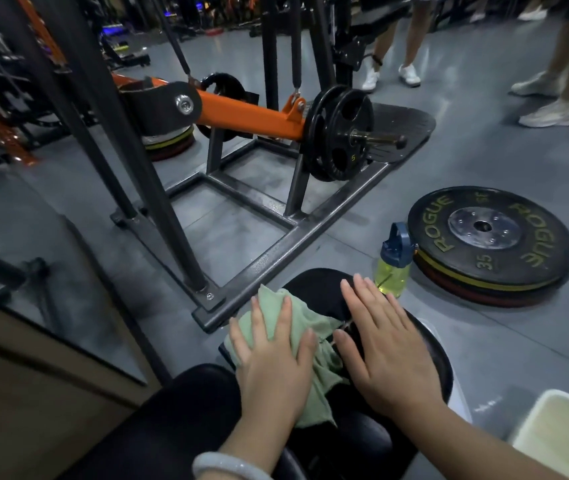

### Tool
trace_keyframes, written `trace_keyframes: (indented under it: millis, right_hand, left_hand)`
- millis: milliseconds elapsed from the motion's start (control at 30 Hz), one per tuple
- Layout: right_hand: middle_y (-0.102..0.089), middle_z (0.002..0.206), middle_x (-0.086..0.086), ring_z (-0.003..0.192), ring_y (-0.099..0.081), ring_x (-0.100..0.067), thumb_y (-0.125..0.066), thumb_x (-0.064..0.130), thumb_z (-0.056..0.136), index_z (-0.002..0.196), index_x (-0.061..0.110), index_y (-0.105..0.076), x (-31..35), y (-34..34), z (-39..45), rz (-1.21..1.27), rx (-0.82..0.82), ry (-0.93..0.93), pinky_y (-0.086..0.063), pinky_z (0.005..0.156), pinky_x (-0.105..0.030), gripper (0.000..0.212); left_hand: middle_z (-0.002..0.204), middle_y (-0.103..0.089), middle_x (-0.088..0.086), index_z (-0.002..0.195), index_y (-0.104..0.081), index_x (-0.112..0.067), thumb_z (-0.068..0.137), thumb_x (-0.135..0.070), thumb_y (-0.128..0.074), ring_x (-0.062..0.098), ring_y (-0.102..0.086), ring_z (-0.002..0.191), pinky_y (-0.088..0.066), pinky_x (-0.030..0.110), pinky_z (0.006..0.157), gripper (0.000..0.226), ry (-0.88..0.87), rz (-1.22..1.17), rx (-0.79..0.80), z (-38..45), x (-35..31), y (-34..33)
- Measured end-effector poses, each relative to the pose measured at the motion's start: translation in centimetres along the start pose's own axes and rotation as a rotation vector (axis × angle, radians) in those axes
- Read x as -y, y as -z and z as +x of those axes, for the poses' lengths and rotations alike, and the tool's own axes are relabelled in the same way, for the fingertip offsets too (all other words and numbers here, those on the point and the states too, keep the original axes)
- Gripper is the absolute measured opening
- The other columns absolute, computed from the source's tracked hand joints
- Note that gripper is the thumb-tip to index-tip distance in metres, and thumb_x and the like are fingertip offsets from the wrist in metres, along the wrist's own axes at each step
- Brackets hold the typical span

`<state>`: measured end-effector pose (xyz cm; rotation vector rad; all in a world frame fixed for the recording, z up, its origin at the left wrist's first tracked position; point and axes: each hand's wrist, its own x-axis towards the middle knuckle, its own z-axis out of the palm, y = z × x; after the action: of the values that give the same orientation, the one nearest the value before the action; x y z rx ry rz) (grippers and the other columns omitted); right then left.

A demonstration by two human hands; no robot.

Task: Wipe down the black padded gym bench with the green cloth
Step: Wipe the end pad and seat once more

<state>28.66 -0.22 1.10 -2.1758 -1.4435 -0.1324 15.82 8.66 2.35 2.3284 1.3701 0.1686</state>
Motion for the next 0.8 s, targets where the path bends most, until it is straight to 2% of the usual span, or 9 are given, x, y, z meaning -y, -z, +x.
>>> trace_keyframes:
  millis: [100,200,400,467,533,567,667,733,800]
  right_hand:
    - [-0.03,0.155,-0.003,0.144,-0.024,-0.015,-0.02,0.053,0.099,0.15,0.017,-0.031,-0.2,0.1,-0.1,0.101,-0.019,0.034,-0.017,0.116,-0.037,0.063]
    - [-0.031,0.155,0.002,0.144,-0.023,-0.008,-0.021,0.054,0.099,0.149,0.018,-0.032,-0.5,0.2,-0.1,0.204,-0.043,0.034,-0.017,0.116,-0.033,0.062]
    - [-0.022,0.154,0.012,0.141,-0.017,0.006,-0.029,0.059,0.094,0.146,0.033,-0.025,-0.5,1.2,0.0,0.385,-0.037,-0.026,-0.019,0.114,-0.022,0.058]
    - [-0.018,0.157,0.011,0.143,-0.015,0.0,-0.033,0.056,0.092,0.145,0.037,-0.027,-0.2,2.4,0.2,0.34,-0.013,-0.041,-0.014,0.117,-0.027,0.057]
    - [-0.026,0.155,0.001,0.144,-0.02,-0.014,-0.039,0.044,0.091,0.142,0.029,-0.04,1.5,2.9,0.8,0.192,-0.031,0.121,-0.008,0.119,-0.035,0.053]
    - [-0.032,0.153,-0.002,0.144,-0.023,-0.018,-0.04,0.039,0.092,0.139,0.024,-0.046,3.1,2.8,1.2,0.134,0.0,0.246,-0.009,0.118,-0.039,0.05]
    - [-0.031,0.155,0.0,0.145,-0.009,-0.014,-0.017,0.046,0.091,0.145,0.025,-0.04,8.0,0.5,1.5,-0.083,0.305,0.45,-0.004,0.117,-0.043,0.063]
    - [-0.005,0.162,0.006,0.146,0.011,-0.014,0.009,0.056,0.078,0.153,0.034,-0.009,8.6,-1.1,1.3,-0.213,0.499,0.339,0.01,0.116,-0.046,0.081]
    - [0.005,0.161,0.008,0.147,0.015,-0.018,0.014,0.062,0.074,0.151,0.04,0.003,7.7,-1.3,1.3,-0.277,0.511,0.167,0.012,0.115,-0.048,0.081]
  left_hand:
    - [0.151,0.036,-0.014,0.144,0.012,-0.053,0.074,-0.075,0.013,0.024,0.041,0.134,-0.018,0.053,0.114,0.073,0.043,0.023,-0.003,-1.8,-1.4,-0.7]
    - [0.143,0.045,-0.019,0.131,0.025,-0.063,0.049,-0.074,0.044,0.016,0.05,0.127,0.003,0.054,0.116,0.085,0.065,-0.017,0.021,-3.5,-2.4,-1.0]
    - [0.142,0.041,-0.021,0.132,0.038,-0.051,0.048,-0.079,0.039,0.01,0.046,0.13,0.038,0.043,0.1,0.089,-0.074,-0.087,0.079,-4.6,-1.6,0.8]
    - [0.158,0.009,-0.009,0.151,0.003,-0.039,0.079,-0.072,0.02,0.018,0.012,0.146,0.018,0.042,0.112,0.081,-0.183,0.118,0.002,-5.2,1.1,1.9]
    - [0.152,-0.036,0.002,0.143,-0.043,-0.019,0.098,-0.053,-0.014,0.022,-0.029,0.141,-0.016,0.043,0.108,0.064,-0.159,0.264,-0.023,-6.1,4.5,3.2]
    - [0.146,-0.044,0.004,0.137,-0.051,-0.012,0.099,-0.049,-0.019,0.021,-0.034,0.138,-0.022,0.042,0.105,0.062,-0.137,0.294,-0.006,-6.8,6.1,3.6]
    - [0.142,-0.05,0.007,0.133,-0.054,-0.005,0.1,-0.05,-0.009,0.02,-0.032,0.136,-0.019,0.04,0.107,0.071,-0.085,0.315,0.021,-8.9,10.2,3.6]
    - [0.145,-0.045,0.005,0.139,-0.046,-0.008,0.1,-0.051,-0.009,0.02,-0.029,0.139,-0.016,0.038,0.108,0.069,-0.033,0.293,0.007,-10.2,11.2,3.3]
    - [0.158,-0.017,0.0,0.149,-0.016,-0.017,0.094,-0.056,-0.002,0.018,-0.009,0.147,-0.006,0.035,0.113,0.069,0.015,0.261,0.0,-10.9,10.8,3.2]
